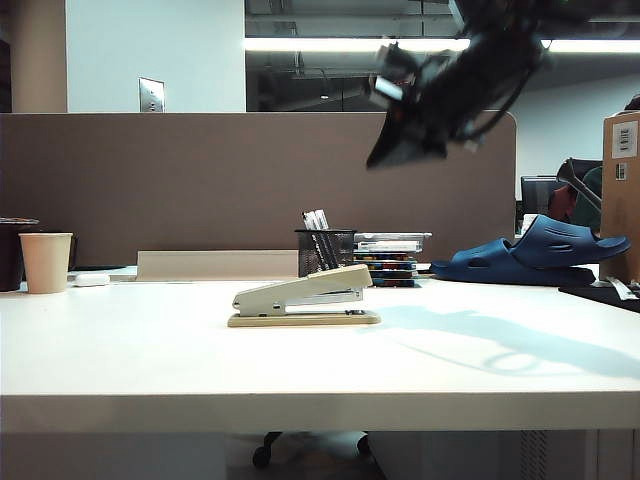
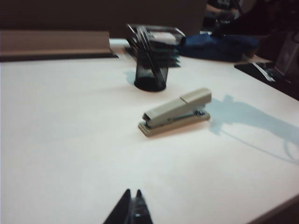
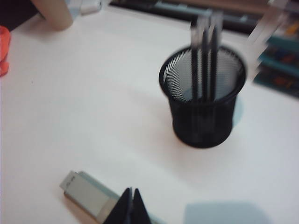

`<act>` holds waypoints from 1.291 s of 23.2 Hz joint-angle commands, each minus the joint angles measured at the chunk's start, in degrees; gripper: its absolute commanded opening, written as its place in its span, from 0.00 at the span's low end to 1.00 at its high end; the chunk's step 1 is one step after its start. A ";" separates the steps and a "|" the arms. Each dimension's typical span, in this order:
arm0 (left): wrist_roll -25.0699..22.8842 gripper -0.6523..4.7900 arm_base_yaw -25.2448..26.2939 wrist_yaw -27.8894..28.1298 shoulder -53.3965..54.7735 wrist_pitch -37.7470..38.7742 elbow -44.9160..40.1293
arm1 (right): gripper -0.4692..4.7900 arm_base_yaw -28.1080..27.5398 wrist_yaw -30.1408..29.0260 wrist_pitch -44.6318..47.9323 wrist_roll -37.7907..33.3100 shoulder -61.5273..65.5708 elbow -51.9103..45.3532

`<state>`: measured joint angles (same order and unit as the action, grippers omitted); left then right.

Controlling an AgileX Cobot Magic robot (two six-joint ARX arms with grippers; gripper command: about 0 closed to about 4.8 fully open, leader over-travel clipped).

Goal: Press the stapler down.

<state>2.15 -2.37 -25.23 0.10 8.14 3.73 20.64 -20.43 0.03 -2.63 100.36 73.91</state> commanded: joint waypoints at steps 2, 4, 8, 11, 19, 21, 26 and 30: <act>-0.22 0.11 -0.02 5.79 0.02 -4.24 0.44 | 0.07 -2.67 5.35 -5.27 5.66 -8.22 0.13; -0.22 0.11 -0.02 9.44 0.02 -4.50 0.44 | 0.07 -4.57 7.37 -8.04 7.63 -12.44 -0.04; -0.22 0.11 0.00 14.14 0.02 -4.50 0.44 | 0.07 -9.81 9.25 -11.30 7.63 -21.05 -0.24; -0.22 0.11 -0.02 14.10 0.02 -4.50 0.44 | 0.07 -12.20 10.75 -11.56 7.63 -25.73 -1.60; -8.83 0.11 -0.02 17.11 0.02 -5.95 0.44 | 0.07 -20.00 16.74 -6.82 7.61 -48.39 -19.82; -9.25 0.11 0.00 17.57 0.02 -7.13 0.42 | 0.07 -19.98 18.75 -4.72 7.50 -54.14 -25.66; -9.22 0.11 0.00 17.53 0.02 -10.14 0.42 | 0.07 -19.98 19.41 -4.42 5.55 -67.82 -37.73; -9.20 0.11 -0.02 17.55 0.02 -12.24 0.42 | 0.07 -19.96 19.50 -2.40 4.22 -77.66 -45.81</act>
<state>-6.85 -2.37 -7.88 0.12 -2.72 3.73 0.64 -1.21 -4.54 2.55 24.88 29.52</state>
